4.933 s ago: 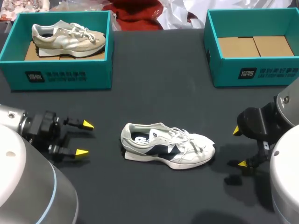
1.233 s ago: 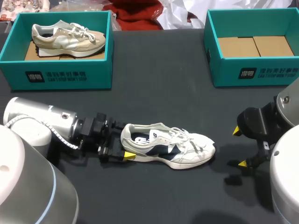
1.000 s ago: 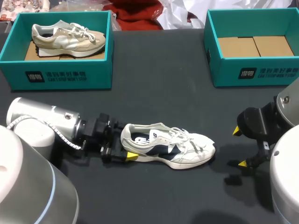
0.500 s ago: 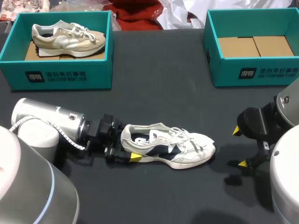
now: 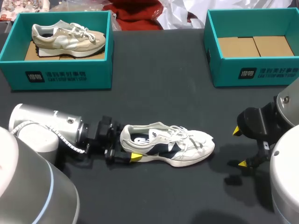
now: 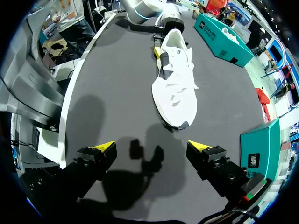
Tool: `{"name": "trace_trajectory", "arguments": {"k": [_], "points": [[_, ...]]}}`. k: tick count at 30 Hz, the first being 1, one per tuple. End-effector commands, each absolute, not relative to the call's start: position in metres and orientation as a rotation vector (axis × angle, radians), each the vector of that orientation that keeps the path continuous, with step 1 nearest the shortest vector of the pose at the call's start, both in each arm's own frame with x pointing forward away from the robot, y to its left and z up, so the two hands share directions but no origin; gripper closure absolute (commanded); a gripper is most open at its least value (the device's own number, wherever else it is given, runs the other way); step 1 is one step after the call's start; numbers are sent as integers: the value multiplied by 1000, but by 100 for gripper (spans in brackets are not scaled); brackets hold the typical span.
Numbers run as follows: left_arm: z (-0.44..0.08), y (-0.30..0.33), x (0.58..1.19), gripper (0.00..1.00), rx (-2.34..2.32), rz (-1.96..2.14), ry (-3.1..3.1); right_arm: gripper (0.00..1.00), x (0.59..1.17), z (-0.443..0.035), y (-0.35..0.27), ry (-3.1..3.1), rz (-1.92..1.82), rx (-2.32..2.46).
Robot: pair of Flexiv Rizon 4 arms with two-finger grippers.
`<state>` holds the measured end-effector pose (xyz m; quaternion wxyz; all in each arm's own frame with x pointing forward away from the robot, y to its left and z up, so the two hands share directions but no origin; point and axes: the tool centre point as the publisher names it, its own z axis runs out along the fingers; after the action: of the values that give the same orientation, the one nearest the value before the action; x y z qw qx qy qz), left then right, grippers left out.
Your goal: Take the shoe out of the shoebox, open the shoe tongue, remove and reinsert the insole, then place the shoe into the shoebox
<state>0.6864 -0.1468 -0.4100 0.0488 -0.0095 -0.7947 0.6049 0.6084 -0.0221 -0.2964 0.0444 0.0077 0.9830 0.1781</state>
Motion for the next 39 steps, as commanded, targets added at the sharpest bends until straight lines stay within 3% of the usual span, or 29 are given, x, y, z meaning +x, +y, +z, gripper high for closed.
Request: {"name": "trace_trajectory", "arguments": {"k": [1,33,39], "points": [[-412,-140,683,100,9,1859,-2434,0,606,-297,-22,3000,541,24],[-414,-140,688,100,-26,1834,-2431,0,606,-297,-22,3000,541,24],[-414,-140,688,100,-26,1834,-2431,0,610,-281,20,2999,399,413]]}}
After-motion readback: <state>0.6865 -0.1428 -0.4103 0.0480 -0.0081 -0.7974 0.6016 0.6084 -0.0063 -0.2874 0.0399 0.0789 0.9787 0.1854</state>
